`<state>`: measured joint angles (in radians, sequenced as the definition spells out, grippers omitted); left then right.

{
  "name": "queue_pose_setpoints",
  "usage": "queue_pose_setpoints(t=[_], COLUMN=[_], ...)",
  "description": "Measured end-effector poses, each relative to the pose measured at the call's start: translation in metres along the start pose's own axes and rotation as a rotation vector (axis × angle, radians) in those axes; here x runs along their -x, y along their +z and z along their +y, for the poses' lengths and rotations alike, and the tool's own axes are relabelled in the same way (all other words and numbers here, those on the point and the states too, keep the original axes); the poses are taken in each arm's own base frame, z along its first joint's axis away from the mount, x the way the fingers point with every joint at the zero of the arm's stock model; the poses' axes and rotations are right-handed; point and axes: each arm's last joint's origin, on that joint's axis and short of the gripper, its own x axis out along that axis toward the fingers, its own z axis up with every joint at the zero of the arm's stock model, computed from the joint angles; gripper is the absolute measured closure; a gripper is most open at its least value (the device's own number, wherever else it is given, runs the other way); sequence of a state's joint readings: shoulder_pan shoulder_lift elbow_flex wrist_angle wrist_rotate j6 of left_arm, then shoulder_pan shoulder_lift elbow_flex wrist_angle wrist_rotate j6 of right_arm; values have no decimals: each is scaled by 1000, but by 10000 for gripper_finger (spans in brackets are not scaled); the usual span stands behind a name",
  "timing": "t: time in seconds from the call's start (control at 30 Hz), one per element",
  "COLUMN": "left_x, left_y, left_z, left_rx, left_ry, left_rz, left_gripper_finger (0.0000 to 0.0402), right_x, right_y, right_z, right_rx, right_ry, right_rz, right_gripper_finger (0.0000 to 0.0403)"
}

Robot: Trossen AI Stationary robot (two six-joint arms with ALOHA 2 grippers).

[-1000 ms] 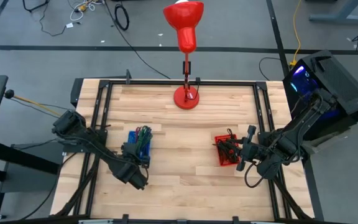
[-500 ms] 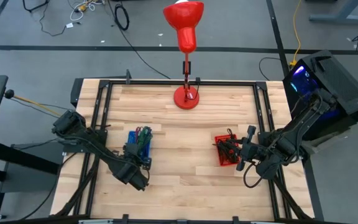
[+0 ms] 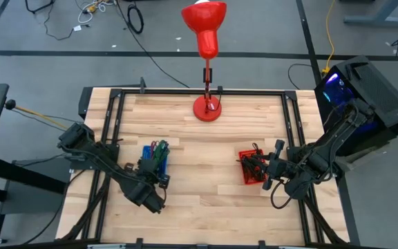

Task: Pick & Place USB Port
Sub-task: Put the green and black charger cable into the blue bin, then return to Home Position

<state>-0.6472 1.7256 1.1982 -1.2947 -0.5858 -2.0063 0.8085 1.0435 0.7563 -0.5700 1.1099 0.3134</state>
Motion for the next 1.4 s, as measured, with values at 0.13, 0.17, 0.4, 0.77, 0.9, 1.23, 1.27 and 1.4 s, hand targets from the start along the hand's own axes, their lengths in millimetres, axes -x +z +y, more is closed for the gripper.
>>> queue_pose_setpoints(t=[0.13,0.17,0.4,0.77,0.9,1.23,1.27,1.4], left_x=[12,15,25,19,7,-20,-23,-37], left_y=[8,10,14,40,56,94,98,119], left_z=[-8,-10,-32,-30,-32,-35,-35,-33], left_rx=[-58,-77,-355,-466,-431,-362,-364,-324], left_ry=[-73,-99,-266,-129,-69,74,95,176], left_rz=[-92,-131,-390,-833,-846,-843,-842,-850], left_gripper_finger=[347,347,346,347,347,347,347,347], right_x=[0,0,0,-12,-25,-78,-82,-92], right_y=[1,2,7,23,32,-19,-24,-38], right_z=[0,0,0,-18,-26,-61,-64,-78], right_rx=[-9,-18,-64,-130,-134,-268,-291,-327], right_ry=[-19,-28,-44,53,219,316,320,358], right_rz=[-11,-18,-51,-75,-222,-362,-359,-419], right_gripper_finger=[356,356,356,356,356,356,356,356])
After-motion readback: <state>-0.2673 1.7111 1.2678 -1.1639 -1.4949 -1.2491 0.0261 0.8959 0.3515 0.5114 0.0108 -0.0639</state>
